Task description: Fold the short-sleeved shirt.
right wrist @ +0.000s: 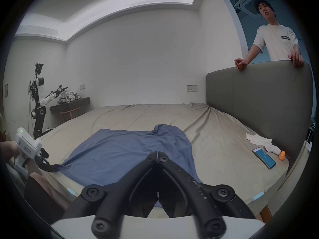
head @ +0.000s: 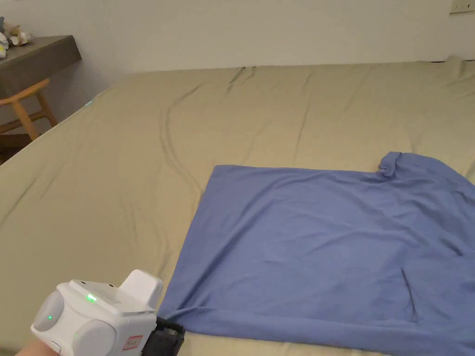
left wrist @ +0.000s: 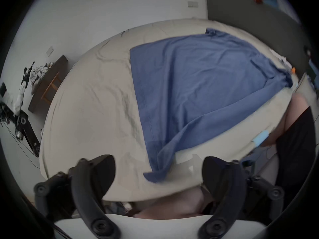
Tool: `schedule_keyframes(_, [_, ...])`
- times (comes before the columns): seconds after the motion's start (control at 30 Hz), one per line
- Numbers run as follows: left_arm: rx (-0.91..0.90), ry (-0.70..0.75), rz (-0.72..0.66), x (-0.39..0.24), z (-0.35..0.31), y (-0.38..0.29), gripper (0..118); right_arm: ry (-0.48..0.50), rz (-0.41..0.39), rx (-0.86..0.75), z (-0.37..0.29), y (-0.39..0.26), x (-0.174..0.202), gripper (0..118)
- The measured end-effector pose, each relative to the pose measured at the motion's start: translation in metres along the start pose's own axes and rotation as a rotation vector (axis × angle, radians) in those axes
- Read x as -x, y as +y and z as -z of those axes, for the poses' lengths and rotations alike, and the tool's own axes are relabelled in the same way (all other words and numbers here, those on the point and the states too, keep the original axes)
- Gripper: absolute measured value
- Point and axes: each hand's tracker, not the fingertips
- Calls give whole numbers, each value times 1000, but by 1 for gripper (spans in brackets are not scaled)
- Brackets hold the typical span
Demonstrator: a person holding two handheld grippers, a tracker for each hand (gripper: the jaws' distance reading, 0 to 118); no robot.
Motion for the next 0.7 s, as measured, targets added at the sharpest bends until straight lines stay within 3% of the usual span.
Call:
schedule_keyframes(0.03, [17, 8, 10, -1, 9, 3, 99, 11, 0, 4, 1, 0, 1, 1])
schedule_keyframes(0.07, [38, 13, 13, -2, 16, 6, 82, 16, -3, 7, 3, 1, 2, 1])
schedule_keyframes(0.1, [56, -1, 10, -1, 23, 8, 55, 16, -5, 9, 3, 1, 3, 1])
schedule_keyframes(0.13, [61, 12, 4, 0, 31, 6, 16, 19, -8, 13, 4, 1, 3, 1])
schedule_keyframes(0.17, [40, 6, -11, -1, 34, 4, 2, 23, -11, 21, 4, 1, 2, 1])
schedule_keyframes(0.3, [64, -17, 0, 2, 29, 4, 0, 20, -6, 37, 8, 2, -4, 1])
schedule_keyframes(0.43, [-42, -49, -113, 12, 4, 4, 0, -15, -49, 51, 10, 5, -16, 1])
schedule_keyframes(0.53, [-122, -103, -200, 18, -20, 2, 0, 33, -127, 221, 26, 8, -41, 6])
schedule_keyframes(0.57, [-150, -105, -210, 19, -27, 1, 0, 9, -145, 259, 31, 4, -49, 20])
schedule_keyframes(0.6, [-176, -100, -219, 18, -32, 1, 0, 29, -162, 282, 37, -2, -59, 43])
schedule_keyframes(0.67, [-171, -104, -204, 13, -40, 1, 0, 49, -187, 416, 57, -17, -82, 99])
schedule_keyframes(0.7, [-181, -103, -208, 11, -41, 0, 0, 37, -201, 494, 69, -35, -97, 105])
